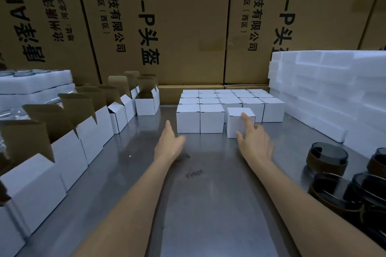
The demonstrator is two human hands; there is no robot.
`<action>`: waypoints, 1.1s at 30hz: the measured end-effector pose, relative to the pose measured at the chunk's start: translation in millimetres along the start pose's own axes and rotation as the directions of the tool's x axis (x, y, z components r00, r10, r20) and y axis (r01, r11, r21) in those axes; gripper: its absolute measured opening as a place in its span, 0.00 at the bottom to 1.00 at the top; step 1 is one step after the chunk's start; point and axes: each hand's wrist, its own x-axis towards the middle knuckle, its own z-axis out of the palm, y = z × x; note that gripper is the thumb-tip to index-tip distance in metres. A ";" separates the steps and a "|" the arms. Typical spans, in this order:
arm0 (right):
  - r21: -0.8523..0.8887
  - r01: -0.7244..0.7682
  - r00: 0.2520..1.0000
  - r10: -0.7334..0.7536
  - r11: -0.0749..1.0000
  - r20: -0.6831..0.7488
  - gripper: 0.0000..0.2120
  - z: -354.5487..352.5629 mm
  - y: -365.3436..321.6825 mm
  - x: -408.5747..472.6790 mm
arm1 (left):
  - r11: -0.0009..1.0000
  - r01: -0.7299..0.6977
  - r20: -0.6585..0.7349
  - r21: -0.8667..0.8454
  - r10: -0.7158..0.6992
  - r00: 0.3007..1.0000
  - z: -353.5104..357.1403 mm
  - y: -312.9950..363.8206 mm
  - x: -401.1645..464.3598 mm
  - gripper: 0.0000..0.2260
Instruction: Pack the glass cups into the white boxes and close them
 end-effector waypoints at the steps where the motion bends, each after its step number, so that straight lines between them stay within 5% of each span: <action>1: -0.001 -0.001 1.000 0.001 1.000 0.002 0.28 2.8 -0.7 5.3 | 1.000 -0.005 0.008 -0.003 0.005 1.000 1.0 0.0 4.7 0.34; 15: 0.105 0.063 0.995 -0.070 0.992 0.067 0.28 14.3 -2.0 24.0 | 0.997 -0.042 0.068 -0.062 0.046 0.997 3.0 2.2 15.5 0.33; 33: -0.143 0.092 0.991 -0.105 0.985 -0.083 0.17 -28.7 5.8 -50.2 | 0.990 -0.095 -0.006 0.107 0.097 0.995 -5.0 2.0 -25.2 0.29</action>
